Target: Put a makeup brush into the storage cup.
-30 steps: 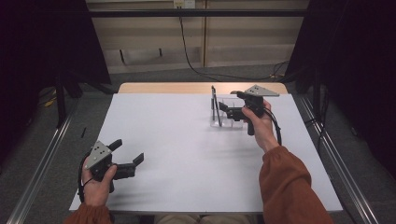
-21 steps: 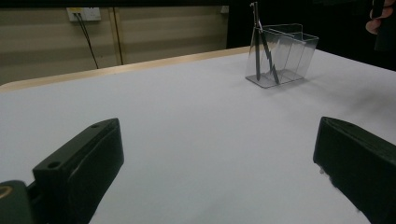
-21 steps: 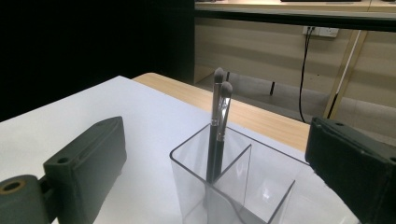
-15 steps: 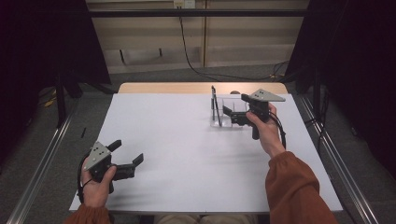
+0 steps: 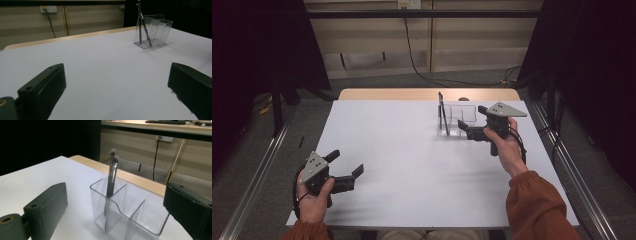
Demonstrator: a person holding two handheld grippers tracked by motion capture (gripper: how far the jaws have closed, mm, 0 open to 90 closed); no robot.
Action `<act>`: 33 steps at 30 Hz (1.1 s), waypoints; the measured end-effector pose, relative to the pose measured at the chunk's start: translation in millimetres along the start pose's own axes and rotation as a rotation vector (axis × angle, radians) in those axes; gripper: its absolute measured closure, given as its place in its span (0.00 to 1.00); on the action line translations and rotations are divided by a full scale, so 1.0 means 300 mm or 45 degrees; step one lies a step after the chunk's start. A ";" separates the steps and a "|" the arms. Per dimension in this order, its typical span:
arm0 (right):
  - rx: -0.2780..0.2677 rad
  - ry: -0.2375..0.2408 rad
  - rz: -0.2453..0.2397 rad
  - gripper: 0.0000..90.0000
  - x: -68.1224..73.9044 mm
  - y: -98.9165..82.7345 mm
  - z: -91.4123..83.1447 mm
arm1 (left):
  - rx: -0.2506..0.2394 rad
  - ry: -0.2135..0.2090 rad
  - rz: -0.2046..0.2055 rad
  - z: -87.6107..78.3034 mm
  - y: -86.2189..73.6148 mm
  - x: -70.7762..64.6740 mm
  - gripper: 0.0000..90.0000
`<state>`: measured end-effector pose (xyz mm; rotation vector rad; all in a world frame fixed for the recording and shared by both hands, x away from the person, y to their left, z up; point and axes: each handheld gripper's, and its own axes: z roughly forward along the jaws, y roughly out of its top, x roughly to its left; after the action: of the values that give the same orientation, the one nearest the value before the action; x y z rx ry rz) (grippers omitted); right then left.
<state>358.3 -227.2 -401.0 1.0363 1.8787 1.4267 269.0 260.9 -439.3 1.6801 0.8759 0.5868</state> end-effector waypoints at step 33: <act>0.024 -0.028 0.067 0.05 0.019 -0.123 -0.224 | 0.001 0.017 -0.007 -0.010 -0.004 -0.007 0.02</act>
<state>292.4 -263.2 -417.6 1.1137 1.8656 1.4234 265.0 261.2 -439.5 1.6753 0.8901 0.5943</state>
